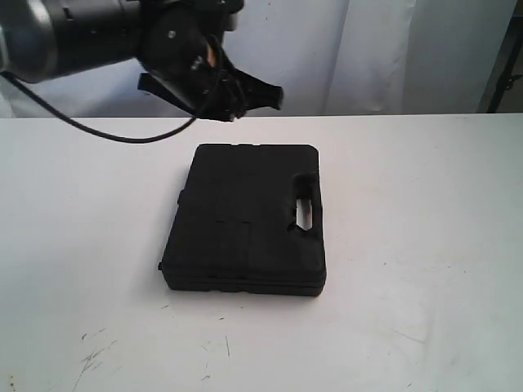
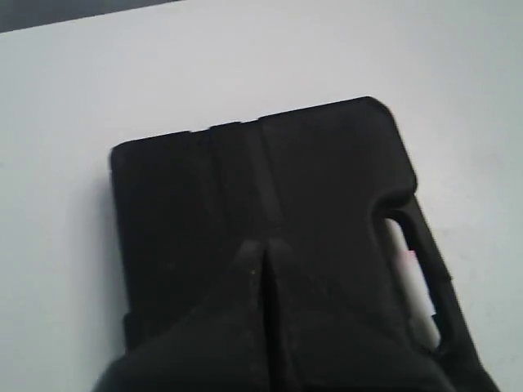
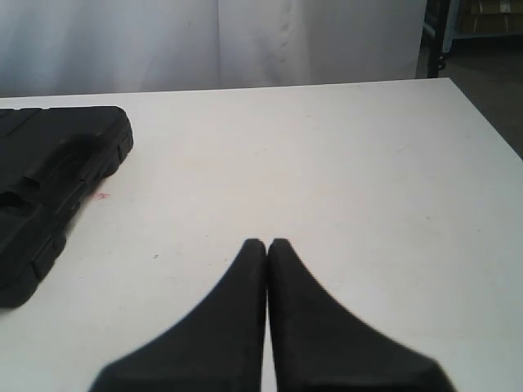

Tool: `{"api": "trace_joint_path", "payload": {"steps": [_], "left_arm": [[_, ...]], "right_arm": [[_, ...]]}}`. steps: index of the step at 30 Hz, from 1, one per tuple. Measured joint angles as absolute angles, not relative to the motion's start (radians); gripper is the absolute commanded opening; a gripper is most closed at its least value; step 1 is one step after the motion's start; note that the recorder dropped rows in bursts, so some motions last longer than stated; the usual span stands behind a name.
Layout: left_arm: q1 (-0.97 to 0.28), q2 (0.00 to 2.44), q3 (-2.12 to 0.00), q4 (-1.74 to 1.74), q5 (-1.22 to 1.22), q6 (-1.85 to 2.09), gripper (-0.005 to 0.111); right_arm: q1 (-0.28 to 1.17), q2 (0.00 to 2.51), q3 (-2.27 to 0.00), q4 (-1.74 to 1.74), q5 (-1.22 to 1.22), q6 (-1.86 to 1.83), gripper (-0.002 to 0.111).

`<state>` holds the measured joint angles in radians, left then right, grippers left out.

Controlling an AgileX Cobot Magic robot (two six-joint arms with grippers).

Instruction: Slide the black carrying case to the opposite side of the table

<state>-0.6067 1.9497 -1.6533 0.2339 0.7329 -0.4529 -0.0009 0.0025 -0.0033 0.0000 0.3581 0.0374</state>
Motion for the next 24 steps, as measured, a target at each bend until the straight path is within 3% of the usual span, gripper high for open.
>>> {"api": "trace_joint_path", "payload": {"steps": [10,24], "left_arm": [[-0.49,1.602,-1.254,0.242,0.589,-0.462,0.0],[-0.478,1.101,-0.846,0.278,0.559,-0.512,0.0]], "right_arm": [[-0.001,0.003,-0.003,0.0,0.358,0.037,0.0],[-0.001,0.003,-0.003,0.0,0.358,0.037,0.0]]}}
